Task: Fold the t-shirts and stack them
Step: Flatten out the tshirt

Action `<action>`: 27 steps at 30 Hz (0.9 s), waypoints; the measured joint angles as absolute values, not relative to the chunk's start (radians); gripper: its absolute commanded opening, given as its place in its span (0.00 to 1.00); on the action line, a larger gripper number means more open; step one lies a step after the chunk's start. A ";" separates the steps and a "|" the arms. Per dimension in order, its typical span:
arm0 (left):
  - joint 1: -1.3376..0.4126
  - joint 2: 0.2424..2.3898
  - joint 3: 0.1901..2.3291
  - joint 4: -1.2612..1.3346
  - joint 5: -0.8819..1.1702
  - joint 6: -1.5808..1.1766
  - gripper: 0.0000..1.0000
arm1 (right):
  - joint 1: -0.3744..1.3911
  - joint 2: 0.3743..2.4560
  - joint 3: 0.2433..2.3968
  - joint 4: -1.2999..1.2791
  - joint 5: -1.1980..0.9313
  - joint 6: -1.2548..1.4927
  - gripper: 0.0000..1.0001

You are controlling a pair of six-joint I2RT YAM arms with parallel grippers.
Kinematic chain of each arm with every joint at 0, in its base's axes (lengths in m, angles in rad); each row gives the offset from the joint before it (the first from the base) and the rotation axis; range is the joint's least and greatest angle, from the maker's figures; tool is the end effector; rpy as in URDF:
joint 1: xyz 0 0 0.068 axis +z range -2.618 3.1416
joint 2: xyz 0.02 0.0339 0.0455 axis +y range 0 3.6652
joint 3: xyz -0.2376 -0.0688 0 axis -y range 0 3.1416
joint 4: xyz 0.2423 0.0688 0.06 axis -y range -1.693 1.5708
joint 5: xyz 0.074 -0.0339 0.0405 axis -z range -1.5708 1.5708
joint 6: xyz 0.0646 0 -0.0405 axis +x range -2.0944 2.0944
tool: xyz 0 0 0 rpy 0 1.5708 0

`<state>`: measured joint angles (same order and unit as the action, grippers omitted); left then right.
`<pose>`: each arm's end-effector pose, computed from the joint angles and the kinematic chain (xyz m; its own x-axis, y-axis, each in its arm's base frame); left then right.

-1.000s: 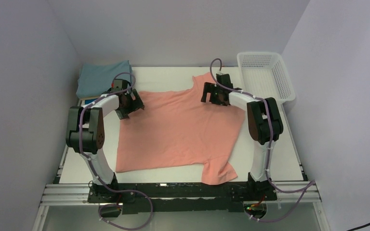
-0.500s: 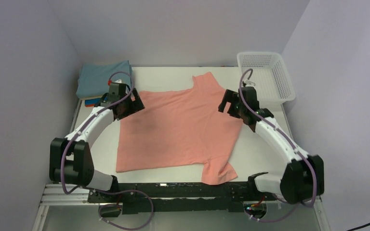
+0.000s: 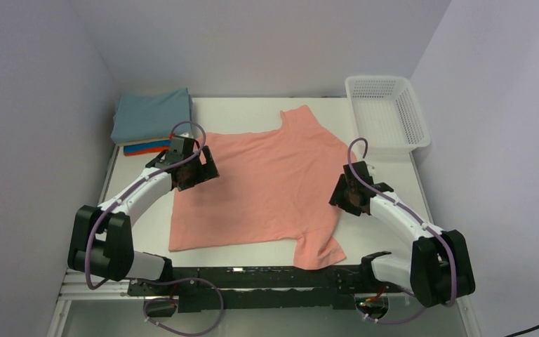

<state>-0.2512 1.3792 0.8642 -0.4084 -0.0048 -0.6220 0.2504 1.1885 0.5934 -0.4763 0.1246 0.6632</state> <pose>0.2895 -0.0740 0.1691 -0.7711 -0.4036 -0.4924 -0.2504 0.9033 -0.3483 0.2265 0.0497 0.1266 -0.7861 0.4295 -0.4445 0.3753 0.9031 0.2089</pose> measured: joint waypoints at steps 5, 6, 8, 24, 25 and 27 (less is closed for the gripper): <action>-0.251 1.378 0.864 -0.408 -0.006 -0.622 1.00 | 0.250 1.228 0.585 -0.435 0.120 0.686 0.10; -0.251 1.378 0.864 -0.408 -0.007 -0.623 1.00 | 0.250 1.230 0.583 -0.432 0.120 0.690 0.05; -0.251 1.378 0.864 -0.409 -0.013 -0.622 0.99 | 0.250 1.230 0.583 -0.431 0.120 0.690 0.00; -0.251 1.379 0.864 -0.414 -0.043 -0.622 0.99 | 0.426 1.568 0.981 -0.550 0.182 0.670 0.06; -0.251 1.380 0.865 -0.417 -0.047 -0.622 0.99 | 0.445 1.625 1.022 -0.556 0.189 0.671 0.09; -0.251 1.386 0.867 -0.423 -0.052 -0.621 0.99 | 0.475 1.728 1.093 -0.567 0.202 0.674 0.20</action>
<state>-0.2512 1.3857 0.8673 -0.4232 -0.0521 -0.6212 0.4747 1.7275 1.0935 -0.5674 0.2024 0.6739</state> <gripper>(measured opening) 0.994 0.065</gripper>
